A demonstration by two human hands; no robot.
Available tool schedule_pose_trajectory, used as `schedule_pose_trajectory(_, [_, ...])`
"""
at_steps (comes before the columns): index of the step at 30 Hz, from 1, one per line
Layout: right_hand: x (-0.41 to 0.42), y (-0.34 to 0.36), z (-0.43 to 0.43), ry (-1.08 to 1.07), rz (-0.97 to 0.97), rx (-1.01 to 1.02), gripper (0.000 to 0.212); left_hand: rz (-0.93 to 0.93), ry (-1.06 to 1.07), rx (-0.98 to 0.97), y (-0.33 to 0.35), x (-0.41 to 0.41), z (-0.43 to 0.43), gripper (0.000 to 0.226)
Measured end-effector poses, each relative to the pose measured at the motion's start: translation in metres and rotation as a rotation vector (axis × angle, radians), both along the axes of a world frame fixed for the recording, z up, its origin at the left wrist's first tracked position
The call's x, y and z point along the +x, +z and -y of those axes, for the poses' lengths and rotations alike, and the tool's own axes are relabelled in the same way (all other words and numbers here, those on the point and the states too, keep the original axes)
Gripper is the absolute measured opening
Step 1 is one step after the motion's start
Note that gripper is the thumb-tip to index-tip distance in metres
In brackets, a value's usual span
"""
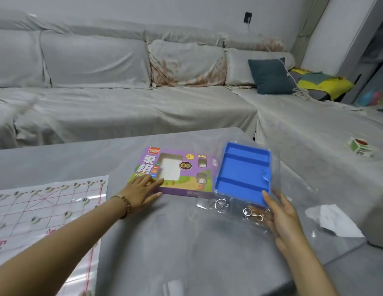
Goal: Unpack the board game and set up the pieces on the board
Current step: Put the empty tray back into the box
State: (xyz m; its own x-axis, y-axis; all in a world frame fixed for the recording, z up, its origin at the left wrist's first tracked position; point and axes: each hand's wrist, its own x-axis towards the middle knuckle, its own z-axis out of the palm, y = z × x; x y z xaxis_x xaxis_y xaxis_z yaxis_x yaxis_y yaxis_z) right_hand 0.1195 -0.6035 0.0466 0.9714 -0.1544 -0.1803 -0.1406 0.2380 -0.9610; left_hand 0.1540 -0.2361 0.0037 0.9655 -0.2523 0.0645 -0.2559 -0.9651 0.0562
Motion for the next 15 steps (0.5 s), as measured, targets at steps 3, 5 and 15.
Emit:
schedule_pose_trajectory(3, [-0.022, 0.01, 0.004, 0.025, 0.015, 0.0, 0.046, 0.072, 0.149, -0.021, -0.006, -0.025, -0.005, 0.099])
schedule_pose_trajectory(5, [-0.033, 0.013, 0.006, 0.039, 0.014, -0.015, 0.045, 0.043, 0.225, -0.089, 0.0, -0.035, 0.02, 0.102])
schedule_pose_trajectory(15, [-0.07, 0.003, 0.043, 0.105, 0.02, -0.118, 0.061, -0.154, 0.246, -0.17, -0.009, -0.059, 0.124, 0.066])
